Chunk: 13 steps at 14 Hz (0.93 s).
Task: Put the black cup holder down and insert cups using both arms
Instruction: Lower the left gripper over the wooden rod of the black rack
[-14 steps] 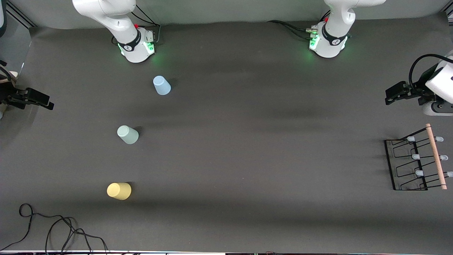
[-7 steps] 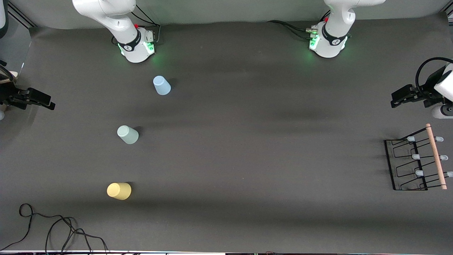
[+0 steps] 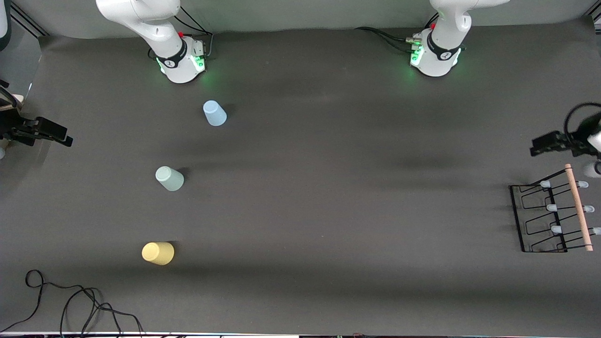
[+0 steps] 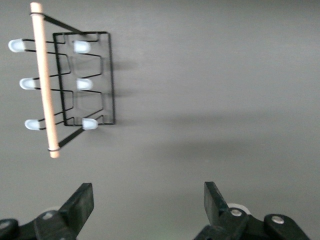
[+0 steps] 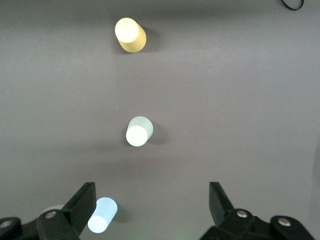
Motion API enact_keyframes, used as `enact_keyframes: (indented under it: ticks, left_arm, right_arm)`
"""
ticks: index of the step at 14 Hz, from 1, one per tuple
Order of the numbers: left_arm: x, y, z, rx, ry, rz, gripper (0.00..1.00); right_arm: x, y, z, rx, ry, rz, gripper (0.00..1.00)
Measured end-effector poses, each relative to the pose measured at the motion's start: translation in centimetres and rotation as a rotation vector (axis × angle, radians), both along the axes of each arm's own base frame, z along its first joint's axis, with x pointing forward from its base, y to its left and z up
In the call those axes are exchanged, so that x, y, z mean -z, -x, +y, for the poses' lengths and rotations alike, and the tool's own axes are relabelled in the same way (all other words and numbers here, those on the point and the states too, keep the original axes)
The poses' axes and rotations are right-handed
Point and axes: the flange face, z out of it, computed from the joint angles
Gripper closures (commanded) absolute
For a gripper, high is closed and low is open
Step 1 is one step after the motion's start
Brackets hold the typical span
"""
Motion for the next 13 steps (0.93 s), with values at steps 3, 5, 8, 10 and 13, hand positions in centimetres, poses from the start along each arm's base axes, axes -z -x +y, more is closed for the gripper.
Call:
enact_keyframes:
  ticks: [3, 5, 8, 10, 13]
  left_arm:
    - [4.7, -1.5, 2.9, 0.004, -0.003, -0.02, 0.01]
    - [8.2, -1.9, 5.0, -0.008, -0.012, -0.051, 0.0]
    - [12.8, -2.0, 9.4, -0.015, -0.028, -0.061, 0.01]
    - [15.3, -1.6, 12.8, 0.002, -0.031, -0.058, 0.07]
    - [18.8, -1.7, 15.4, 0.001, -0.037, -0.074, 0.51]
  right_arm:
    - [0.0, 0.0, 0.0, 0.0, 0.0, -0.002, 0.0]
    - [0.0, 0.0, 0.0, 0.0, 0.0, -0.003, 0.0]
    - [0.0, -0.1, 0.0, 0.0, 0.0, -0.004, 0.0]
    - [0.0, -0.1, 0.0, 0.0, 0.001, -0.008, 0.0]
    - [-0.1, -0.2, 0.0, 0.0, 0.002, -0.014, 0.0]
